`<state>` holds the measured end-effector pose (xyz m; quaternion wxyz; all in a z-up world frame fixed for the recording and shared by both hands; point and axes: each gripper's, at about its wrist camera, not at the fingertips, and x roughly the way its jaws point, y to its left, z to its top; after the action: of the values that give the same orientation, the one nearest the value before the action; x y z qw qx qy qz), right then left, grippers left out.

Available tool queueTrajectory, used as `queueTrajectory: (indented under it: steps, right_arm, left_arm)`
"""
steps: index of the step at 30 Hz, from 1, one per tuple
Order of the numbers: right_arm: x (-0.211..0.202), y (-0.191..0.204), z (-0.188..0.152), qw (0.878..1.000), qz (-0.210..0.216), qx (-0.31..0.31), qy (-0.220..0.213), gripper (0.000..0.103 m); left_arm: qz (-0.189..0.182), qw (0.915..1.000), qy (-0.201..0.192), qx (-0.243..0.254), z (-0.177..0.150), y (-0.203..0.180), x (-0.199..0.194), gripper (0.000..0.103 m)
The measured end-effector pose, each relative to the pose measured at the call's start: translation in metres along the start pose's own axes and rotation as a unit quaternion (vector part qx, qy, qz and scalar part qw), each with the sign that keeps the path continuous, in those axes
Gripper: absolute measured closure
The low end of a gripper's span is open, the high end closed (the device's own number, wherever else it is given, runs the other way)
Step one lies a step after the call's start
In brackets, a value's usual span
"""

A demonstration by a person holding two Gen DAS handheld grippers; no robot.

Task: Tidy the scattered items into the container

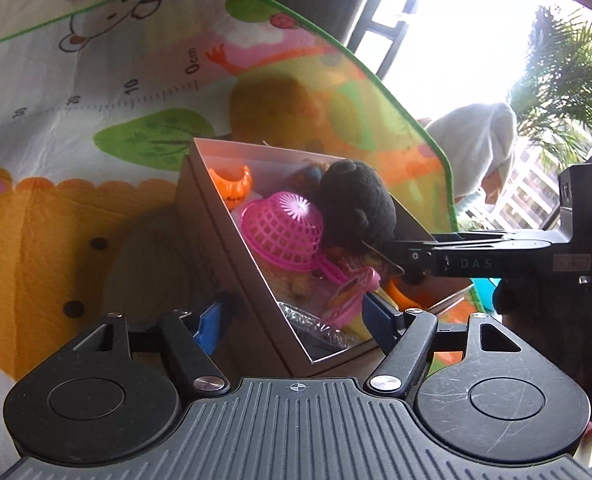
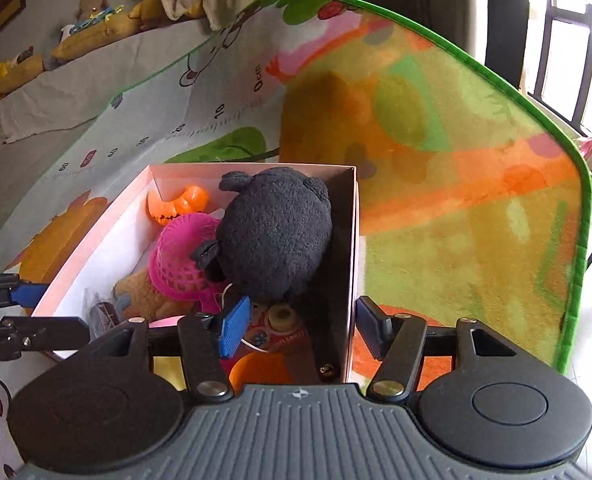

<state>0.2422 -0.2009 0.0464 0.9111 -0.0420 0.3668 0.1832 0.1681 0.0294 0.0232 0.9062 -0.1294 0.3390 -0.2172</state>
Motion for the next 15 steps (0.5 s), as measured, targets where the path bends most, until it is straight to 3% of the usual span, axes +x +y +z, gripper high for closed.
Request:
queueTrajectory:
  steps: [5,10,13,15]
  right_arm:
    - [0.012,0.029,0.012,0.999,0.018,-0.033,0.002,0.043]
    - [-0.013,0.039,0.036,0.995,-0.016,-0.059,-0.078,0.042]
    - [0.002,0.047,0.051,0.997,0.005,-0.056,-0.06,0.042]
    - [0.024,0.058,0.054,0.997,-0.009,-0.059,-0.04,0.043]
  left_arm:
    - [0.039,0.9984,-0.028,-0.03,0.008,0.035,-0.006,0.026]
    - [0.023,0.9971,-0.05,-0.053,0.002,0.051,-0.028,0.024]
    - [0.01,0.9981,-0.05,-0.036,-0.01,0.043,-0.037,0.023]
    - [-0.003,0.9984,-0.049,-0.028,-0.018,0.037,-0.039,0.02]
